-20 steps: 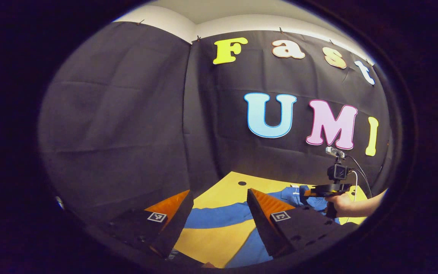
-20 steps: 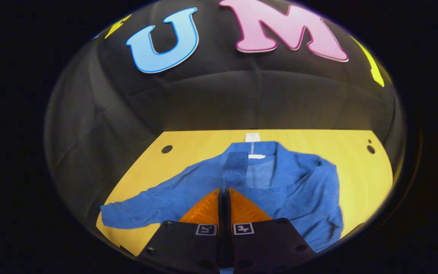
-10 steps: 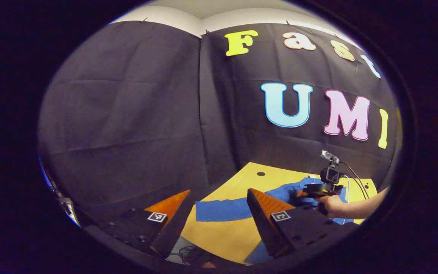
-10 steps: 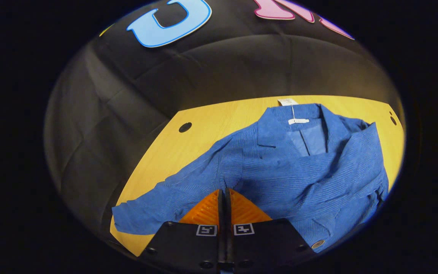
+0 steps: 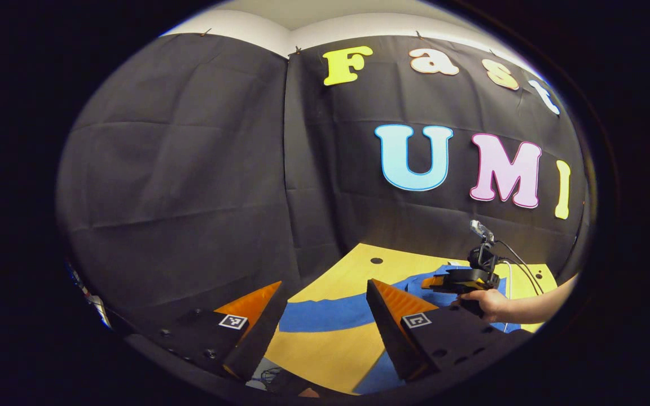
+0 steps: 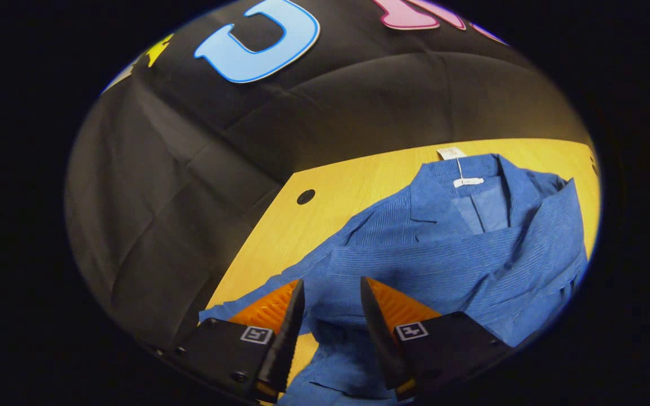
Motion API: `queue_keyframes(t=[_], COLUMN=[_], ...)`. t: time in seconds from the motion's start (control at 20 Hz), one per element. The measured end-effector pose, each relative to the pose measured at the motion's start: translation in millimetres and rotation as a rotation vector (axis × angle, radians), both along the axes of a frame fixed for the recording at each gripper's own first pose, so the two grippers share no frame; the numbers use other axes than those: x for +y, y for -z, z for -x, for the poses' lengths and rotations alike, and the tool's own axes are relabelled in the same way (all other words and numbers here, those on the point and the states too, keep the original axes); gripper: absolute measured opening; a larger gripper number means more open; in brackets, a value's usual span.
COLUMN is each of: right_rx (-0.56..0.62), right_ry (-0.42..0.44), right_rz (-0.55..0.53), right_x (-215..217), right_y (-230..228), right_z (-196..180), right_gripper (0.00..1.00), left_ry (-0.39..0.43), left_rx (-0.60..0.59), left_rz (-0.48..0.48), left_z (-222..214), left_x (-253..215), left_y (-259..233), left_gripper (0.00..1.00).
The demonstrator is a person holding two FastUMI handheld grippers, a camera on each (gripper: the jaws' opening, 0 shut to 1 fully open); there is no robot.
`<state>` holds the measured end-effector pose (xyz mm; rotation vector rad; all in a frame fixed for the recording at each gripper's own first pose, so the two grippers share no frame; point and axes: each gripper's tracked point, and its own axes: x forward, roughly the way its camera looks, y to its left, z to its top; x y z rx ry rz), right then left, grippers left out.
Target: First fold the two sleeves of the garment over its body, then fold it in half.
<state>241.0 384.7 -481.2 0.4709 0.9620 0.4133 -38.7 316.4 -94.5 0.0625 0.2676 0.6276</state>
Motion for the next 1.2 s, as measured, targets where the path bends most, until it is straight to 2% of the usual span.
queue_keyframes(t=[0.05,0.1,0.15,0.2,0.4,0.55,0.7,0.75,0.85,0.95,1.0,1.05,1.15,1.2], right_rx=[-0.044,-0.094,-0.155,-0.221,-0.547,-0.749,-0.845,-0.847,-0.844,-0.841,-0.881,-0.944,-1.095,-1.135], right_ry=[-0.018,-0.03,-0.034,-0.04,0.016,0.045,0.146,0.182,0.253,0.304,0.32,0.323,0.299,0.275], right_rz=[0.023,0.064,0.11,0.147,0.302,0.447,0.5,0.511,0.458,0.341,0.33,0.35,0.438,0.462], right_x=[-7.9,-20.3,-32.3,-46.7,-124.4,-197.2,-252.9,-268.4,-275.9,-263.3,-259.6,-260.9,-265.7,-266.5], right_y=[-10.6,-23.8,-35.3,-53.0,-156.3,-230.8,-295.9,-313.2,-352.4,-395.4,-421.5,-441.1,-484.3,-492.7], right_z=[0.6,-5.0,-3.1,-5.2,-10.4,3.5,40.6,59.1,90.5,118.2,124.3,128.1,132.9,136.0], right_gripper=[0.58,0.8,0.84,0.98,0.98,0.99,1.0,0.92,0.92,0.93,0.99,0.92,0.92,0.92], left_ry=[-0.002,-0.003,-0.007,-0.01,-0.014,-0.006,0.056,0.063,0.072,0.047,0.032,0.018,0.006,-0.006], left_rx=[0.0,-0.002,-0.008,-0.021,-0.083,-0.127,-0.162,-0.166,-0.177,-0.163,-0.155,-0.145,-0.11,-0.091], left_rz=[-0.001,0.0,-0.002,-0.006,-0.035,-0.059,-0.086,-0.082,-0.037,0.033,0.06,0.082,0.08,0.056], left_z=[-0.5,-1.1,-1.3,-1.3,1.5,1.8,-5.6,-8.3,-15.4,-22.9,-26.0,-30.2,-39.6,-41.9], left_x=[1.7,2.8,3.9,5.1,9.7,12.5,11.8,14.4,22.3,42.6,53.6,65.5,86.4,99.7], left_y=[0.5,0.5,-1.4,-4.1,-16.2,-24.0,-25.1,-22.4,-10.5,10.2,24.0,35.2,59.1,70.9], left_gripper=[0.82,0.82,0.82,0.82,0.82,0.82,0.82,0.82,0.82,0.82,0.82,0.82,0.82,0.82])
